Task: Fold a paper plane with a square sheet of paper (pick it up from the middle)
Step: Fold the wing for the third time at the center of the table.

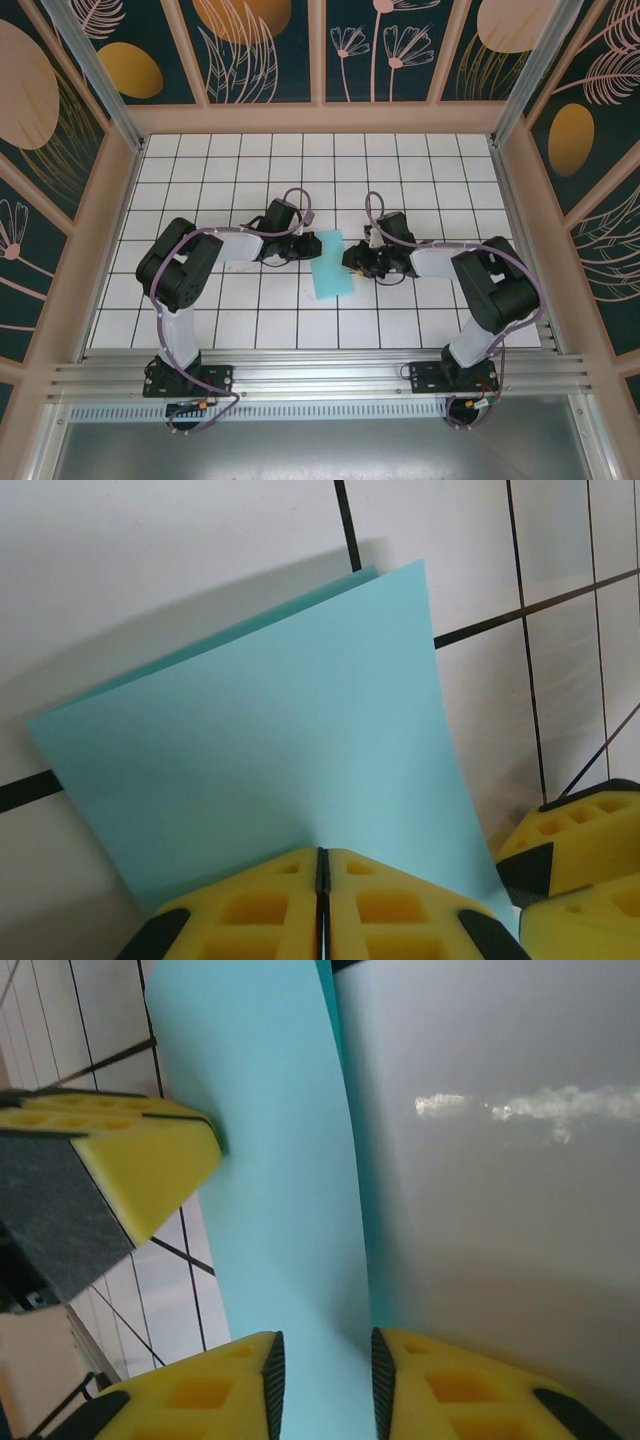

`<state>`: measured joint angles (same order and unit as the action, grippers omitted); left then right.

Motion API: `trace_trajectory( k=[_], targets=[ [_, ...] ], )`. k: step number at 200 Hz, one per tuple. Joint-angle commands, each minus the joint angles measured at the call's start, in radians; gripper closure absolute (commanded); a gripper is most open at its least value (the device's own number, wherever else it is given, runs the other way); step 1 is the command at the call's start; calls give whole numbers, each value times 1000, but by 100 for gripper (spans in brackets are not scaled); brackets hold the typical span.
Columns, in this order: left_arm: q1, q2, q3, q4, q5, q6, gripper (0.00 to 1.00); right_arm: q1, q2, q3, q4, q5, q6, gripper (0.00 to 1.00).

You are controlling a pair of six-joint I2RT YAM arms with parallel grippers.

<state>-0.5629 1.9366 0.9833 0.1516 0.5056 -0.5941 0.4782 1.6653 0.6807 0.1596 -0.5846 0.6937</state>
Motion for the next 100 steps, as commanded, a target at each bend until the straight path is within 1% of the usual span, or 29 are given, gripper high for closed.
trace_trajectory(
  k=[1,17,41,51,61,66,72,80,93,100],
  targets=[
    [-6,-1,25,-27,31,36,87,-11,22,27,54,-36,12,70],
    [-6,-24,28,-45,17,48,85,-16,30,27,68,-54,17,74],
    [-6,-79,7,-48,-6,42,80,-16,45,37,72,-66,18,74],
    [-6,-113,-5,-34,-13,30,76,-17,51,43,65,-66,18,76],
    [-11,-154,-55,-19,-24,26,73,-17,53,48,60,-61,19,79],
    [-15,-178,-69,-17,-32,35,70,-18,56,47,60,-63,18,80],
    [-27,-209,-81,-24,-53,51,65,-18,58,48,61,-66,20,82],
    [-49,-262,-99,-42,-92,80,63,-18,63,52,63,-76,22,83],
    [-108,-349,-154,-51,-194,117,59,-18,76,65,51,-93,17,88],
    [-137,-400,-197,-37,-248,129,55,-18,82,72,42,-95,15,90]
  ],
)
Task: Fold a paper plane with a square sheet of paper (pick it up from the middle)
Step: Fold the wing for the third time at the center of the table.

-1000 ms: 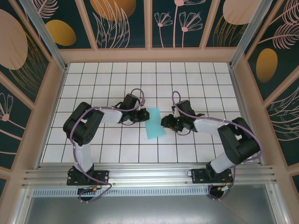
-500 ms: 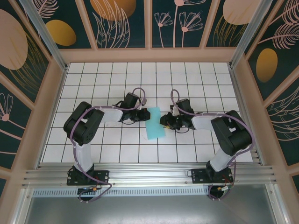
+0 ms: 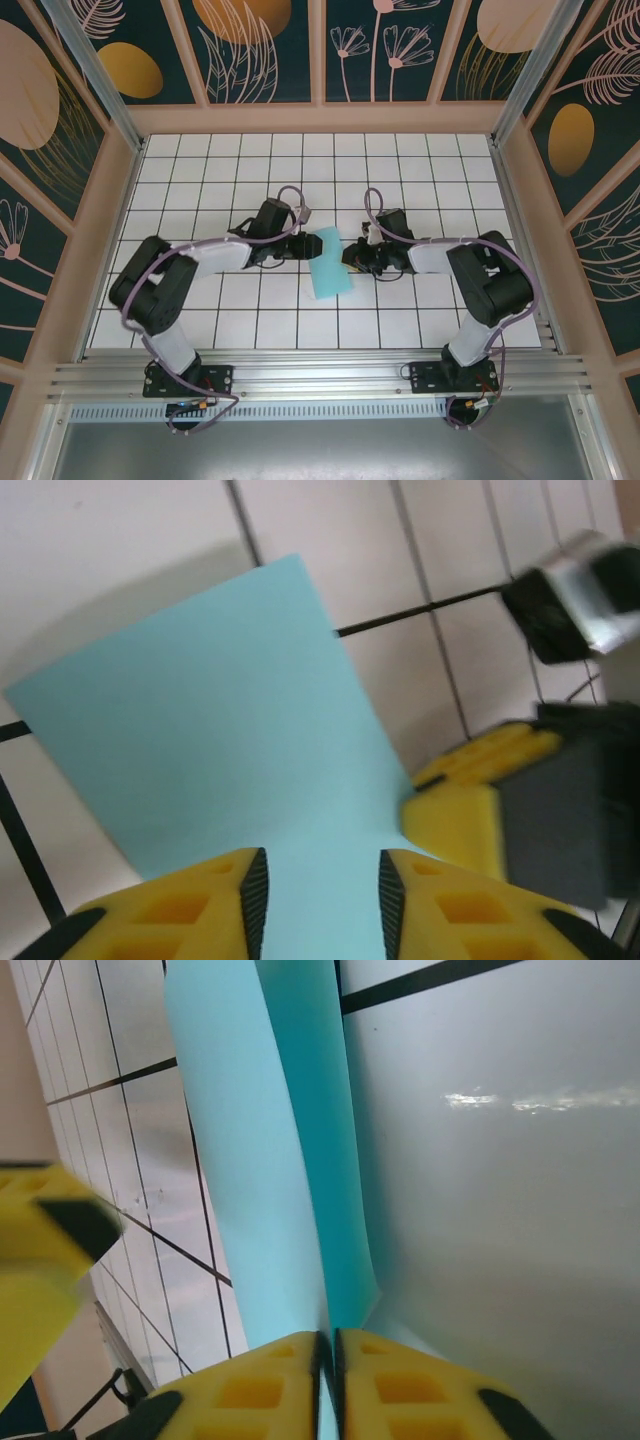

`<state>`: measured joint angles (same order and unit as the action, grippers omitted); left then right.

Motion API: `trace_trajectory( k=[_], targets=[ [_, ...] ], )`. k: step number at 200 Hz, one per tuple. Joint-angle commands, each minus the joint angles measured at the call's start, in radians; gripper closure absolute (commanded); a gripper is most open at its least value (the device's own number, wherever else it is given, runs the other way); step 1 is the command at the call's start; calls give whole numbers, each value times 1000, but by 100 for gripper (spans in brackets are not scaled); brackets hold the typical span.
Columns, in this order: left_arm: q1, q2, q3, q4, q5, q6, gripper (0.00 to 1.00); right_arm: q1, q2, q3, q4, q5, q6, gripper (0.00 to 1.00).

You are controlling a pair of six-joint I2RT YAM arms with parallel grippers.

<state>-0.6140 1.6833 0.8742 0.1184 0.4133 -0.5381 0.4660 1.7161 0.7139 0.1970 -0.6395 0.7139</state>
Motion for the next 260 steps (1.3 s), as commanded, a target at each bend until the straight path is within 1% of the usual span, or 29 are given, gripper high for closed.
trace_trajectory(
  k=[1,8,28,44,56,62,75,108,149,168,172,191,204,216,240,260],
  targets=[
    [-89,-153,-95,-1,-159,74,54,-7,32,39,3,-40,-5,90],
    [-122,-200,-142,16,-208,77,50,-6,33,42,1,-40,-9,90],
    [-204,-305,-246,32,-345,96,44,-7,31,38,2,-42,-3,92],
    [-275,-340,-271,18,-432,111,42,-7,27,33,11,-49,9,93],
    [-341,-334,-265,12,-500,123,39,-7,25,33,10,-49,16,94],
    [-379,-322,-254,6,-537,130,38,-7,24,34,6,-45,19,94],
    [-432,-277,-225,-2,-593,145,34,-7,22,35,4,-39,26,94],
    [-519,-131,-120,-37,-716,195,28,-7,23,32,15,-39,45,94],
    [-553,-11,-34,-58,-769,220,23,-7,30,34,10,-42,47,94],
    [-571,26,3,-85,-818,228,22,-8,32,38,4,-44,47,93],
    [-573,57,12,-91,-826,228,22,-7,33,37,4,-42,48,93],
    [-576,94,42,-126,-891,215,26,-8,32,35,4,-39,48,93],
    [-576,97,42,-134,-933,203,31,-8,32,33,4,-40,47,93],
    [-576,79,25,-122,-952,185,40,-9,33,34,1,-39,47,93],
    [-575,41,-3,-97,-942,184,54,-9,30,42,-18,-30,35,92],
    [-576,23,-19,-82,-949,184,71,-9,31,45,-24,-29,31,91]
  ],
)
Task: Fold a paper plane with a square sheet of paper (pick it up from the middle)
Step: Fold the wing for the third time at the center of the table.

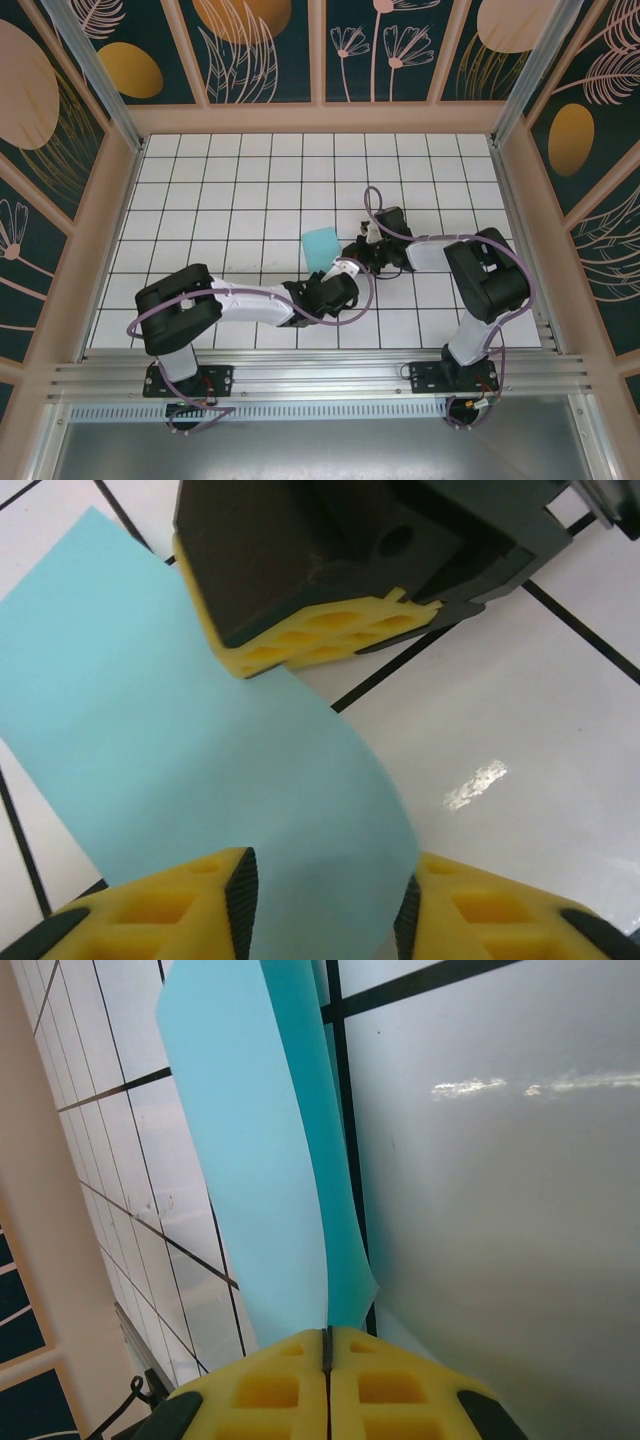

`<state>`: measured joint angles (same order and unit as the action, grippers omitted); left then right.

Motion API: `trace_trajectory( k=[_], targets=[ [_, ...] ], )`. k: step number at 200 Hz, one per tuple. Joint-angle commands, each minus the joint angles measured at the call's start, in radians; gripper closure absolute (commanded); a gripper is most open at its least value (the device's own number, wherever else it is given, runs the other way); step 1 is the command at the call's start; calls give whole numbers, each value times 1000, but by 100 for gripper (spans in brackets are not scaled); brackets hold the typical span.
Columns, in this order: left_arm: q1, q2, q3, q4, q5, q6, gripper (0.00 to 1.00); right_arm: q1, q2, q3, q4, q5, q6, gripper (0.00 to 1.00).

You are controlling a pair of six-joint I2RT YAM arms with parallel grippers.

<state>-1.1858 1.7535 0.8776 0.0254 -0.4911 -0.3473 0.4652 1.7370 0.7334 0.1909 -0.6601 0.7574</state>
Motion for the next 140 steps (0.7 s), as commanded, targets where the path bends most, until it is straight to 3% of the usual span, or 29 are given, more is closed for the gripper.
trace_trajectory(
  k=[1,48,66,110,140],
  targets=[
    [-5,-56,-23,12,-46,-6,71,-8,11,26,-18,-9,-14,91],
    [-5,-102,-49,24,-75,2,100,-9,-6,29,-39,-3,-27,89],
    [-5,-114,-58,26,-68,15,100,-11,-15,33,-57,1,-37,86],
    [0,-170,-111,62,38,45,100,-22,-94,71,-150,63,-90,69],
    [28,-225,-169,114,184,37,100,-20,-132,115,-197,93,-120,67]
  ],
)
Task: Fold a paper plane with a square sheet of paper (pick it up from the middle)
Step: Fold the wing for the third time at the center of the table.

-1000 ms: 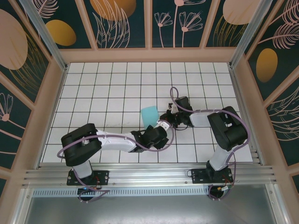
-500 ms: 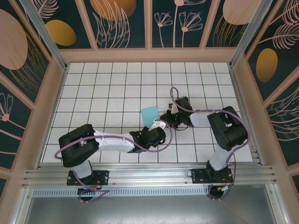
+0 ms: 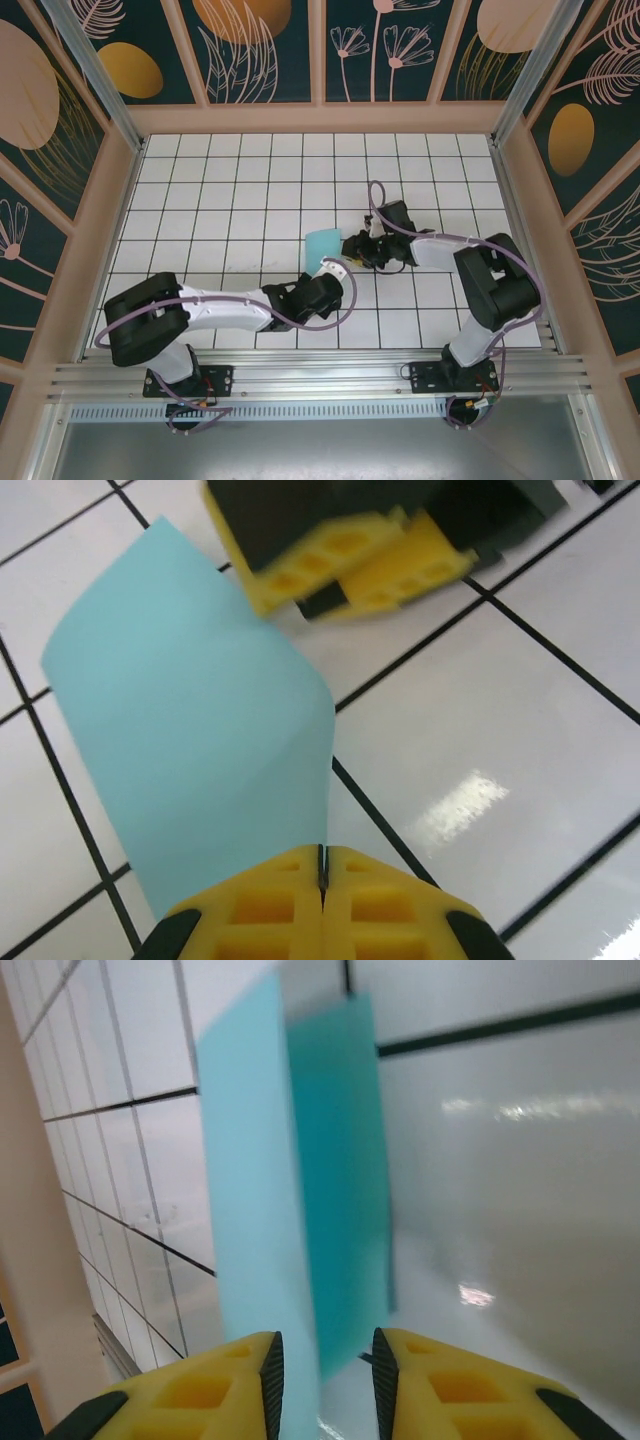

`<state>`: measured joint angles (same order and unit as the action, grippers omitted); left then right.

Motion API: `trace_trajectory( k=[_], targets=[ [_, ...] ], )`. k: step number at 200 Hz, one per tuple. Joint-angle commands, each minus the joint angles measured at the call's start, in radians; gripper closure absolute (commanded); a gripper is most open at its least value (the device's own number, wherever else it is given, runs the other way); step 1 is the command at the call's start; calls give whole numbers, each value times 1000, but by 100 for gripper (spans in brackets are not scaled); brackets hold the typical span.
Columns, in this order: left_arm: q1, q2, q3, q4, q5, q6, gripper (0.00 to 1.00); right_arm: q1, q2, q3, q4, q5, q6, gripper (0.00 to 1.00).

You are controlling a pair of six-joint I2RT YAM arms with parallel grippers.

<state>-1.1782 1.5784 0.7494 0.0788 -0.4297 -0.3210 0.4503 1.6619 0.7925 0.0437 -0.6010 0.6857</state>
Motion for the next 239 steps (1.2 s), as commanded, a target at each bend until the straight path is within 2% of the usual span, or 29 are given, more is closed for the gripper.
trace_trajectory(
  k=[1,25,70,132,217,239],
  targets=[
    [22,-52,-42,62,126,10,100,-5,-57,58,-49,34,-49,67],
    [60,-83,-77,91,214,-7,100,12,-43,83,-16,-6,-55,73],
    [120,-129,-126,115,339,-15,100,62,93,203,-72,-41,-115,83],
    [173,-117,-140,118,453,-24,100,91,278,320,-189,-28,-197,86],
    [308,-61,-157,147,635,-80,100,91,316,309,-217,24,-229,86],
    [332,-44,-165,158,648,-100,100,91,317,303,-216,34,-223,86]
  ],
)
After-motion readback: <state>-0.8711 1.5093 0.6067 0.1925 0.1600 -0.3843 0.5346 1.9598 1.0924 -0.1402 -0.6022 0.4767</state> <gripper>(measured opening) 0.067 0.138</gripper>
